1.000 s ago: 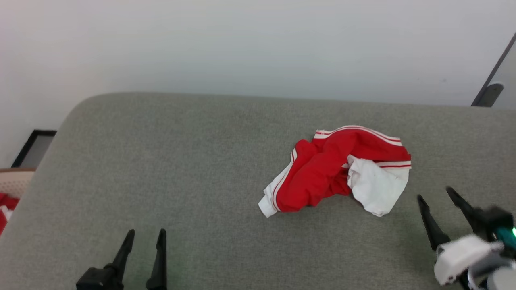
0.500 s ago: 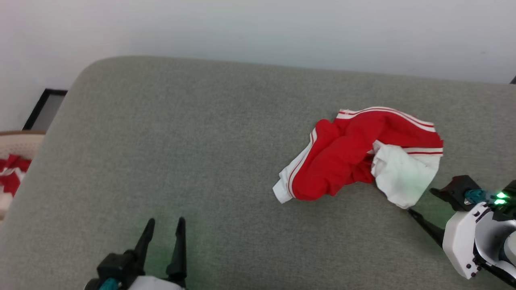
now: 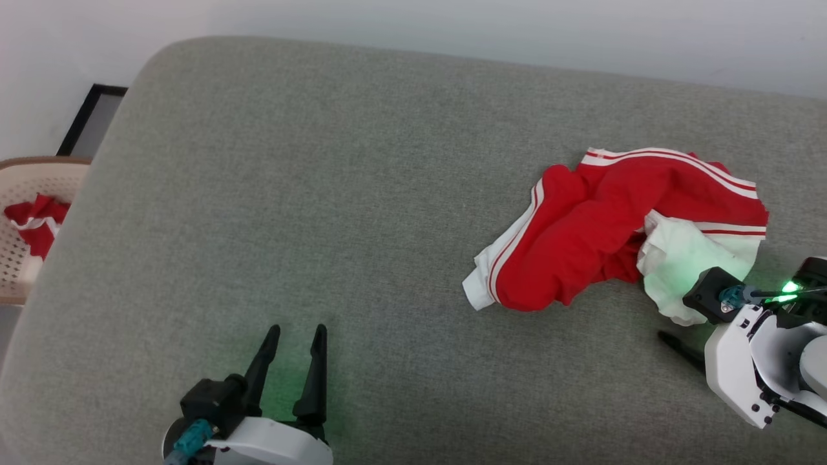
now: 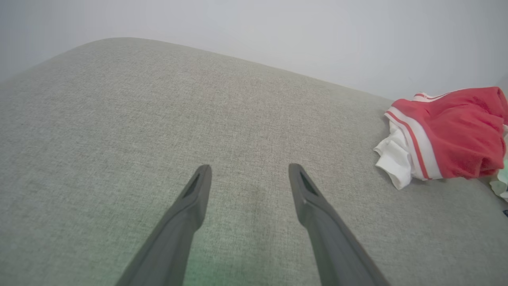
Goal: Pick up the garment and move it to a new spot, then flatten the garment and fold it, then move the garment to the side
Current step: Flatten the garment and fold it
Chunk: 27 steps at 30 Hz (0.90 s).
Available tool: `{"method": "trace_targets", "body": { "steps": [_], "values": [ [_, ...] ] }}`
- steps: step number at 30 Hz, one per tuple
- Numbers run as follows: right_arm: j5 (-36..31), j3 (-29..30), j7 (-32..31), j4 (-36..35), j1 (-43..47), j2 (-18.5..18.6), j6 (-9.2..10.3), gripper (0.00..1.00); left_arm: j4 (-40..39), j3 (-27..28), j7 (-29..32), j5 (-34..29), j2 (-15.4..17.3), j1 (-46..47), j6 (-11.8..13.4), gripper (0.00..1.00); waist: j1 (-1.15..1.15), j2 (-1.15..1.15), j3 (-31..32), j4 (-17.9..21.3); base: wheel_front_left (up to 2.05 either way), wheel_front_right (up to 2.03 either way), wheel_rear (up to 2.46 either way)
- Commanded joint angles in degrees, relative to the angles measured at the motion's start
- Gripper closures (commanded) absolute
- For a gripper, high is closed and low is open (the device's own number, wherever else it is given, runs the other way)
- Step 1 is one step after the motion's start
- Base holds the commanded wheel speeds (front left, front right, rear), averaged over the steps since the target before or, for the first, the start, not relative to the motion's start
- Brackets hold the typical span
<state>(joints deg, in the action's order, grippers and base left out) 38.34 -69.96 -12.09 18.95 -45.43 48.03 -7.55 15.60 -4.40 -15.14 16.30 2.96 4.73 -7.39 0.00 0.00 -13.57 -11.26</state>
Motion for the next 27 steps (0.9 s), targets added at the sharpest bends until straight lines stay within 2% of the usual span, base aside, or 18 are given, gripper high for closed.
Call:
{"method": "trace_targets", "body": {
  "steps": [1, 3, 4, 5, 6, 7, 8, 9, 17, 27],
  "values": [
    [0.2, -1.8, -0.2, 1.1, 0.3, -0.6, 0.12, 0.0, 0.1, 0.0, 0.0, 0.5, 0.0, 0.6, -0.1, 0.0, 0.0, 0.0, -0.5, -0.5, 0.0, 0.0, 0.0],
    [0.2, -2.9, -0.1, 1.9, -0.2, -0.6, 0.13, 0.02, 0.1, -0.1, 0.0, 0.9, -0.1, 0.8, -0.1, 0.0, 0.0, 0.0, -0.6, -0.6, 0.0, 0.0, 0.0],
    [0.2, -3.2, 0.1, 2.2, -0.4, -0.6, 0.14, 0.33, 0.1, -0.2, 0.0, 1.0, -0.1, 0.8, -0.1, 0.0, 0.0, 0.0, -0.7, -0.7, 0.0, 0.0, 0.0],
    [0.0, -3.3, 0.3, 2.7, -0.7, -0.6, 0.17, 0.6, 0.0, -0.2, 0.0, 1.2, -0.1, 0.8, -0.1, 0.0, 0.0, 0.0, -0.7, -0.6, 0.0, 0.0, 0.0],
    [-0.6, -3.4, 0.7, 3.4, -0.9, -0.6, 0.21, 0.73, 0.0, -0.1, 0.0, 1.3, -0.1, 0.8, -0.1, 0.0, 0.0, 0.0, -0.8, -0.6, 0.0, 0.0, 0.0],
    [-0.8, -3.5, 1.0, 3.9, -1.1, -0.6, 0.27, 0.79, -0.1, -0.1, 0.0, 1.4, -0.1, 0.7, -0.1, 0.0, 0.0, 0.0, -0.8, -0.5, 0.0, 0.0, 0.0],
    [-0.9, -3.6, 1.1, 4.3, -1.2, -0.6, 0.27, 0.94, -0.1, 0.0, 0.0, 1.5, -0.1, 0.6, -0.1, 0.0, 0.0, 0.0, -0.8, -0.3, 0.0, 0.0, 0.0],
    [-1.0, -3.7, 1.3, 4.6, -1.2, -0.6, 0.28, 0.99, -0.2, 0.1, 0.0, 1.6, -0.1, 0.5, -0.1, 0.0, 0.0, 0.0, -0.9, -0.2, 0.0, 0.0, 0.0],
    [0.6, -3.8, 3.7, 5.4, -2.2, 1.4, 0.17, 1.0, -0.7, 0.7, 0.0, 1.5, -0.1, 1.0, -0.1, 0.0, 0.0, 0.0, -0.8, 1.7, 0.0, 0.0, 0.0],
    [5.2, -1.1, 9.2, 8.4, -2.4, 9.1, 0.13, 1.0, -1.5, 1.6, 0.0, 1.0, -0.1, 1.4, -0.1, 0.0, 0.0, 0.0, -1.9, 3.9, 0.0, 0.0, 0.0]
  ]
}}
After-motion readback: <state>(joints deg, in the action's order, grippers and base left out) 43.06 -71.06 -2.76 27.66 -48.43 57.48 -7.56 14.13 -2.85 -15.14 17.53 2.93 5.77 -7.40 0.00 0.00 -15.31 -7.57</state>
